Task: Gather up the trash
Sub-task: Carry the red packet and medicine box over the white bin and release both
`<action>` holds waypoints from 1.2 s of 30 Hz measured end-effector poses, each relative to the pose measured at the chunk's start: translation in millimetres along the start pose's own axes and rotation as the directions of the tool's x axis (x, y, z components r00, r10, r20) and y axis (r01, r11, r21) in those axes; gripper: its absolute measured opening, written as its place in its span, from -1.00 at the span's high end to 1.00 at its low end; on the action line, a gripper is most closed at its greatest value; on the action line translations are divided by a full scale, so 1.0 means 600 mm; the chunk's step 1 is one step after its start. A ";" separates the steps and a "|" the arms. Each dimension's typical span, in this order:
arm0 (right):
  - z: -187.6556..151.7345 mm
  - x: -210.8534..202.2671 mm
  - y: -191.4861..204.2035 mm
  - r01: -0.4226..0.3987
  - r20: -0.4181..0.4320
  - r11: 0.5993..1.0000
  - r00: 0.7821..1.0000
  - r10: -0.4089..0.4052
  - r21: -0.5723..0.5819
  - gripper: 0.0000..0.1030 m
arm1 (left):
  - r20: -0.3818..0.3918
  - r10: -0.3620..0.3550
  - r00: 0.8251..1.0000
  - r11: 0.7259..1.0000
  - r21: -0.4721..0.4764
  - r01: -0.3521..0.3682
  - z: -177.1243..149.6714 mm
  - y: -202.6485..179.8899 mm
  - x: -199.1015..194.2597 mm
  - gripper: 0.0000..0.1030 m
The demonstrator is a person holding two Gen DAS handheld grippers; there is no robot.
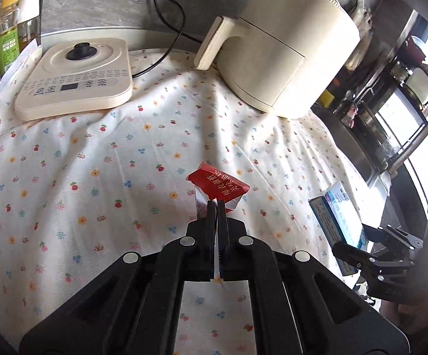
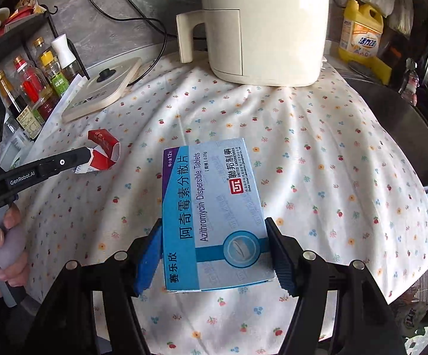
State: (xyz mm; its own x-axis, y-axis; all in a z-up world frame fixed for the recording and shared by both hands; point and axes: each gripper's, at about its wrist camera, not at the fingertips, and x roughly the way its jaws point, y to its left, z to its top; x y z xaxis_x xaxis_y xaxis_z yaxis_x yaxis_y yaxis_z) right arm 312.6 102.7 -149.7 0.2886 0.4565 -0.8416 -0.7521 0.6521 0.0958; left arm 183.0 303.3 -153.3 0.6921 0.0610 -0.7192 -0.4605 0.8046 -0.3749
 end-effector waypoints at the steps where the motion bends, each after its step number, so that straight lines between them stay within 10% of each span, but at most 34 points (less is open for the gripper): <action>1: -0.006 -0.006 -0.012 0.015 0.001 1.000 1.000 -0.015 0.015 -0.26 | -0.003 -0.012 1.000 1.000 0.008 0.012 0.000 -0.008 0.005 0.95; 14: -0.088 -0.136 -0.154 0.071 0.095 0.972 0.991 -0.095 0.225 -0.26 | -0.074 -0.142 0.987 0.973 0.174 0.153 -0.038 -0.210 0.045 0.95; 36: -0.519 -0.391 -0.413 0.158 0.087 0.845 0.969 -0.233 0.510 -0.27 | -0.204 -0.249 0.947 0.885 0.350 0.308 -0.329 -0.586 -0.025 0.95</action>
State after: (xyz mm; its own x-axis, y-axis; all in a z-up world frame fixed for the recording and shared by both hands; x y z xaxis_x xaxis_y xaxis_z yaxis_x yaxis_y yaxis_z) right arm 246.6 -354.3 -141.3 0.5063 0.3426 -0.7914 -0.2880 0.9322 0.2193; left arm 224.9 -97.0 -126.0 0.6564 -0.2635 -0.7069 0.0006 0.9372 -0.3487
